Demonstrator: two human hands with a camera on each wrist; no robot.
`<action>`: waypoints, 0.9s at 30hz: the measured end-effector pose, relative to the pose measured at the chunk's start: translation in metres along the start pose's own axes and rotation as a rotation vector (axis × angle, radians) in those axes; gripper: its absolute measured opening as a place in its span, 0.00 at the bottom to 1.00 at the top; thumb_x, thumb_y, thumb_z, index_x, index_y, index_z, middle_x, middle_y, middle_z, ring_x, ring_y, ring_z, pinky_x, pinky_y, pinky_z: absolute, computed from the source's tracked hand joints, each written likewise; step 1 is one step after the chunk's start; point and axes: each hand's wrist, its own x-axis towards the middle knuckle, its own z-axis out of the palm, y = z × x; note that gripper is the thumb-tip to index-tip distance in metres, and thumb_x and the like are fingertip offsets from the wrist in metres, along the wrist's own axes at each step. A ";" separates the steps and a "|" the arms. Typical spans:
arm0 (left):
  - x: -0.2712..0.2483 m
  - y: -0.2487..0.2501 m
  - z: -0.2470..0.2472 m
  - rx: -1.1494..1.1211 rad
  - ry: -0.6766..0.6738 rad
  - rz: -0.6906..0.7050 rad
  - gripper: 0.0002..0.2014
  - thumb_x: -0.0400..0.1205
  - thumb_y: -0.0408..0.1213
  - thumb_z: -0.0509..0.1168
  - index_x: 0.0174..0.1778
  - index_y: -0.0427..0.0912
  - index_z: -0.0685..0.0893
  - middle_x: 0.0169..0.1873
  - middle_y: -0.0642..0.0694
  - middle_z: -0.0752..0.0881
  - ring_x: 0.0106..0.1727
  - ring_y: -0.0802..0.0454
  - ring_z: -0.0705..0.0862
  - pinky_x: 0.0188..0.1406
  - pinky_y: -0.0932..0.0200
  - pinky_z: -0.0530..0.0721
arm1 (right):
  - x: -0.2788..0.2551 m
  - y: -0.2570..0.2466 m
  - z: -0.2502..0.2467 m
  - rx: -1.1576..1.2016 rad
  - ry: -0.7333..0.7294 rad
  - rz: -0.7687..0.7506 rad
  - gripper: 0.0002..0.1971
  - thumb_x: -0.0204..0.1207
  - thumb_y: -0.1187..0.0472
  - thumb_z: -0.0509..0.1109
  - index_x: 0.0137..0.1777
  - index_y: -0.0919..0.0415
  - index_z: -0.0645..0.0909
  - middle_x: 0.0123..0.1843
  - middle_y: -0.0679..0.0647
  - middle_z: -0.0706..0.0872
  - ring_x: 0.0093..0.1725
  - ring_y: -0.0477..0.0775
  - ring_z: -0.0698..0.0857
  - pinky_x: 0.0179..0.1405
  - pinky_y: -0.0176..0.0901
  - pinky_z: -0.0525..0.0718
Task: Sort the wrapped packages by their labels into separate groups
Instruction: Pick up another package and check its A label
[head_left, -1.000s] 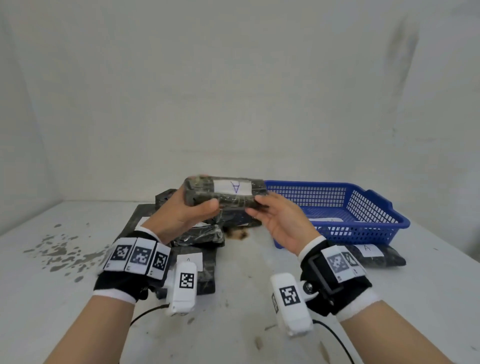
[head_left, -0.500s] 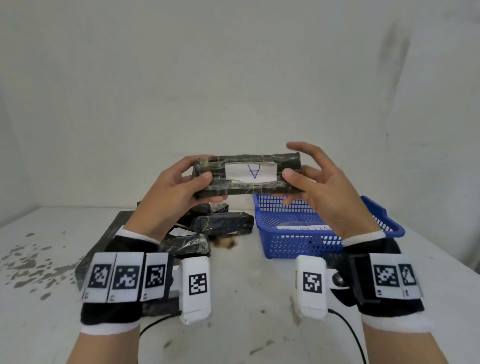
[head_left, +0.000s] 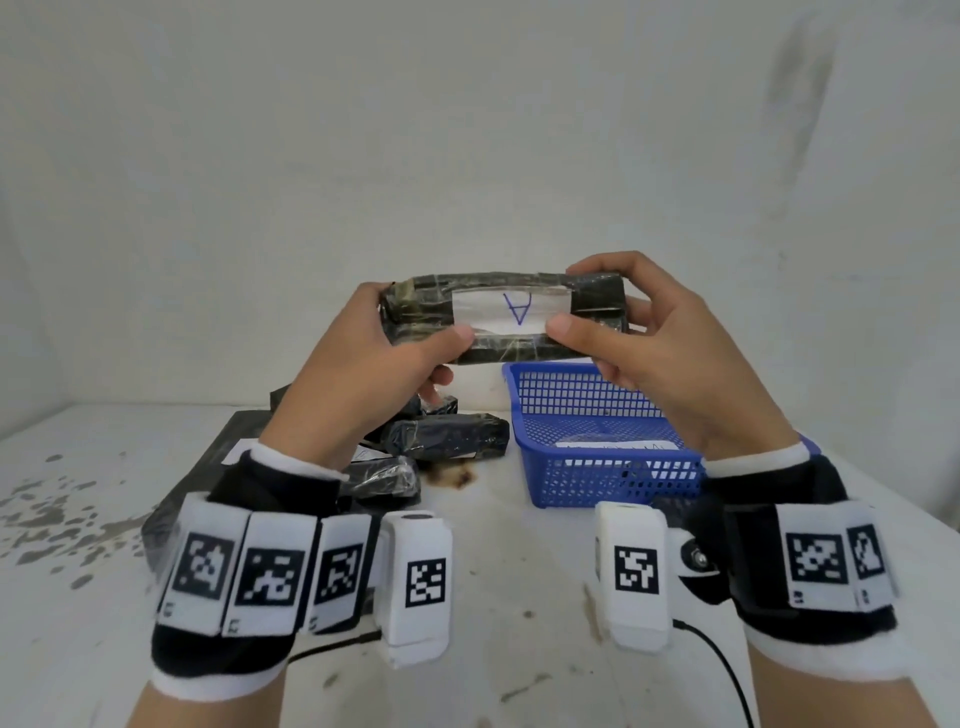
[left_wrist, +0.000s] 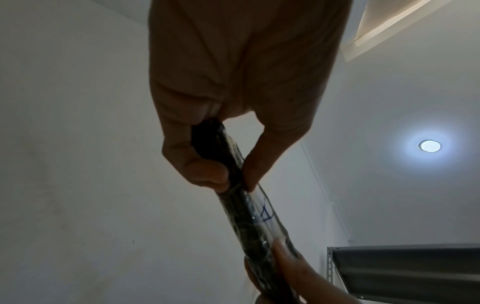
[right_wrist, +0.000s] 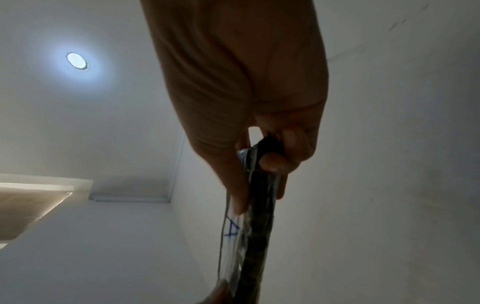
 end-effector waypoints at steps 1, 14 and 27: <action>0.000 0.001 0.001 -0.008 0.009 -0.012 0.23 0.75 0.40 0.75 0.63 0.41 0.76 0.42 0.46 0.89 0.34 0.52 0.87 0.36 0.51 0.86 | 0.000 0.000 0.002 -0.002 0.009 -0.005 0.16 0.73 0.64 0.80 0.58 0.51 0.83 0.44 0.46 0.89 0.27 0.36 0.83 0.29 0.26 0.78; -0.006 0.004 0.014 0.127 0.109 0.052 0.25 0.73 0.48 0.77 0.59 0.46 0.72 0.42 0.51 0.84 0.25 0.60 0.83 0.24 0.66 0.82 | 0.002 0.008 0.022 -0.173 0.126 -0.070 0.27 0.61 0.45 0.86 0.56 0.46 0.76 0.54 0.48 0.87 0.52 0.48 0.88 0.52 0.42 0.89; -0.003 0.002 0.009 0.115 0.180 0.056 0.23 0.74 0.52 0.75 0.56 0.47 0.74 0.39 0.49 0.83 0.30 0.53 0.78 0.31 0.61 0.77 | 0.000 0.002 0.026 -0.196 0.173 -0.122 0.19 0.66 0.47 0.84 0.51 0.48 0.79 0.46 0.43 0.89 0.44 0.38 0.88 0.42 0.29 0.84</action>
